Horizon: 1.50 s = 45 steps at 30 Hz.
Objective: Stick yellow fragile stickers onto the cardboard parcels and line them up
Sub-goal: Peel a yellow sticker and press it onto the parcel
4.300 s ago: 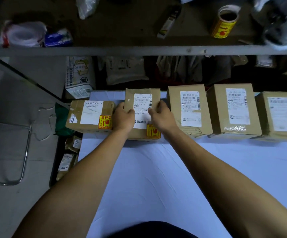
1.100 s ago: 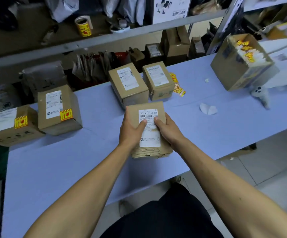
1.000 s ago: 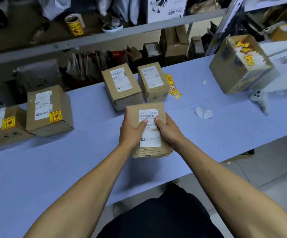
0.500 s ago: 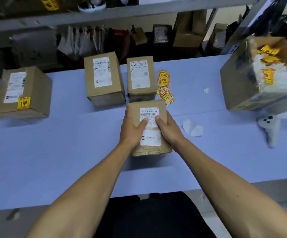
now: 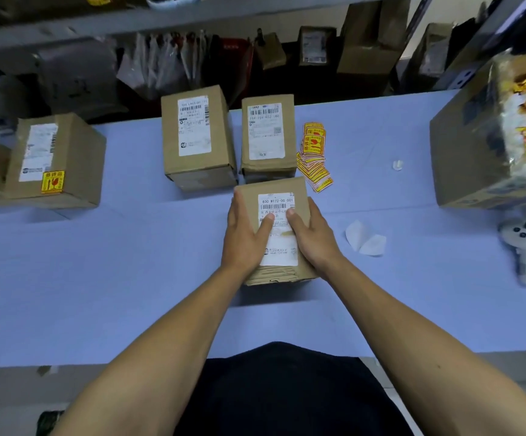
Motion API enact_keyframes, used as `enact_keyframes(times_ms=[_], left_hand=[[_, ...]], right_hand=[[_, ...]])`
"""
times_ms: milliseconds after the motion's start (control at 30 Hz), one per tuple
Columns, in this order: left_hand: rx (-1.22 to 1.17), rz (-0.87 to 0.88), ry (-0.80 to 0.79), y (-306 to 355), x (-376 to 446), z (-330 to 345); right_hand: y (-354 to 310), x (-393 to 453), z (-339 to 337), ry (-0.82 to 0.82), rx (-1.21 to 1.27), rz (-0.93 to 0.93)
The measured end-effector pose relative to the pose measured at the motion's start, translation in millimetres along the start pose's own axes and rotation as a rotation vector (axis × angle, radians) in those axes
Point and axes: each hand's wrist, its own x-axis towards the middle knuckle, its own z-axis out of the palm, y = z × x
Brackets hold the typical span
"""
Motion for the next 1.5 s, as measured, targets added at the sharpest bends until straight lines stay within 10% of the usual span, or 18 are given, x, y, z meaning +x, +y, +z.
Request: enact_keyframes(times_ms=[200,467,833,1500], left_hand=[[0.199,0.099,0.009,2,1,-8],[0.687,0.472,-0.131,18,39,-4],[0.694,0.508,-0.077,8,48,3],[0.633,0.504,-0.076,6,48,4]], right_hand=[[-10,4,-23,0.019,0.006,0.058],[-31,55,-59,0.152,-0.612,-0.200],[-39,147,-62,0.137,-1.018,-0.376],[-34,143,-63,0.466,-0.900,-0.649]])
